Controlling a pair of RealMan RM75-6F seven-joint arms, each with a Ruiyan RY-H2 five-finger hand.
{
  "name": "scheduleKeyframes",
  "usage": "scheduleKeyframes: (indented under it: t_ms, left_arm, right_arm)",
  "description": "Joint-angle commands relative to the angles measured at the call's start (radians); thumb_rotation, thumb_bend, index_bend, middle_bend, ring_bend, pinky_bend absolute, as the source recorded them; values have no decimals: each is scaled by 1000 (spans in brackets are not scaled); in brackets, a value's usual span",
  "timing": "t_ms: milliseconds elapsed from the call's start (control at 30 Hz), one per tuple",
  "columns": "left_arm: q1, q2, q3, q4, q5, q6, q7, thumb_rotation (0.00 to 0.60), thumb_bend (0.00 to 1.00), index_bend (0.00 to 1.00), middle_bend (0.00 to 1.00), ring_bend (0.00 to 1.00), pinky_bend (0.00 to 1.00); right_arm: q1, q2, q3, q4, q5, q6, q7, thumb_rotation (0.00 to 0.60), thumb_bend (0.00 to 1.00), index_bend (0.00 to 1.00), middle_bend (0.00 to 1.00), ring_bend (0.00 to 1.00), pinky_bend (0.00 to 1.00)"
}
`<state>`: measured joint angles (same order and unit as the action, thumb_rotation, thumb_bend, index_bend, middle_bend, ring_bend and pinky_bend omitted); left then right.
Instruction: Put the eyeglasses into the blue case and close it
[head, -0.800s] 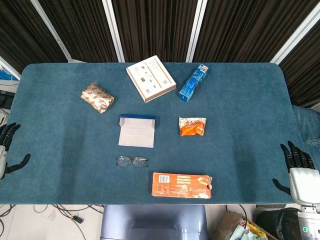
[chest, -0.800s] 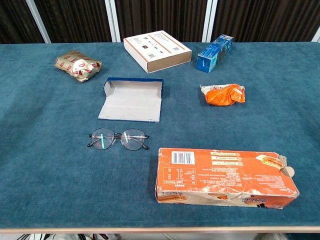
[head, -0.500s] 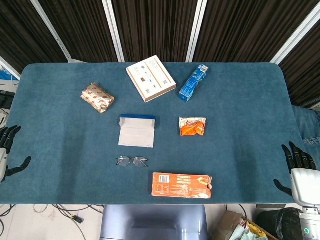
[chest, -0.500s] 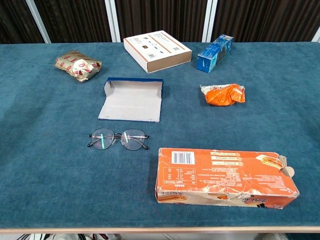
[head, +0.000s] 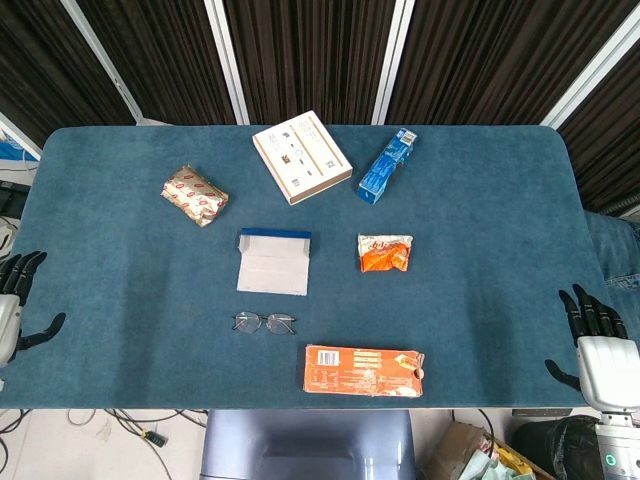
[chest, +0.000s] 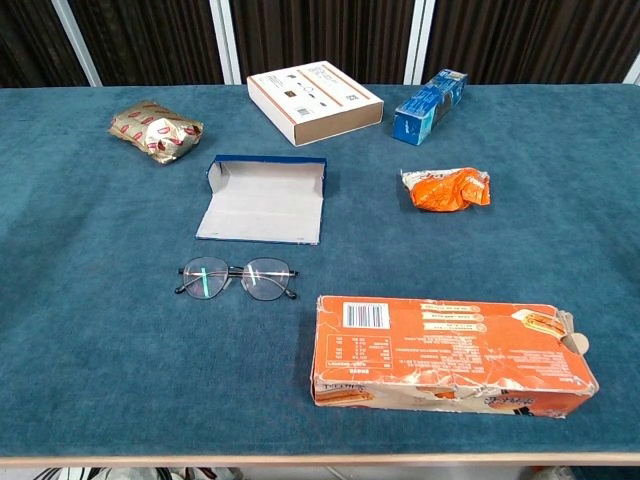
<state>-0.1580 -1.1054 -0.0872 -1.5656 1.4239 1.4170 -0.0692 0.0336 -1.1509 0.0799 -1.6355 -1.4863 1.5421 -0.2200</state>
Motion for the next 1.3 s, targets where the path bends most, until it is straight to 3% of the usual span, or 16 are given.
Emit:
scheduleKeyframes:
  t_ms: [33,367,533,633,800,867,1067,1300]
  left_arm:
    - [2,2,-1,-2,-3,3,1,600,260,4,66,0,79]
    - [-19,7,15,-11,19,-38,28,600,260,22,78,19,112]
    - [-112,20,20,-54,101,-138,88,600,260,9,116,34,149]
    - [-187,42,-5,-126,73,-245,201,600,260,32,125,34,151]
    - [-334,72,-72,-295,-158,-484,374,600,260,120,146,34,153]
    - [-409,57,-101,-330,-300,-558,455,600,261,160,147,34,153]
    - [-568,-73,-106,-347,-612,-545,681,600,261,231,154,34,153]
    - [-702,-268,-97,-290,-863,-443,837,600,295,295,158,34,152]
  right_arm:
    - [1,0,1,0,2,-2,0,600,204,45,23,120,161]
    - [4,-3,-6,1,-13,-5,-7,600,203,45,23,120,161]
    - [4,4,-6,-4,-2,-13,-4,600,203,45,23,120,161]
    - [3,9,-3,-5,7,-14,3,600,203,45,23,120,161]
    - [6,11,-1,-8,13,-21,6,600,203,45,23,120,161]
    - [7,8,-4,-8,9,-22,1,600,203,45,23,120,161]
    - [4,4,-5,-11,12,-20,-8,600,203,45,23,120,161]
    - [6,3,-2,-11,20,-24,-6,600,203,45,23,120,161]
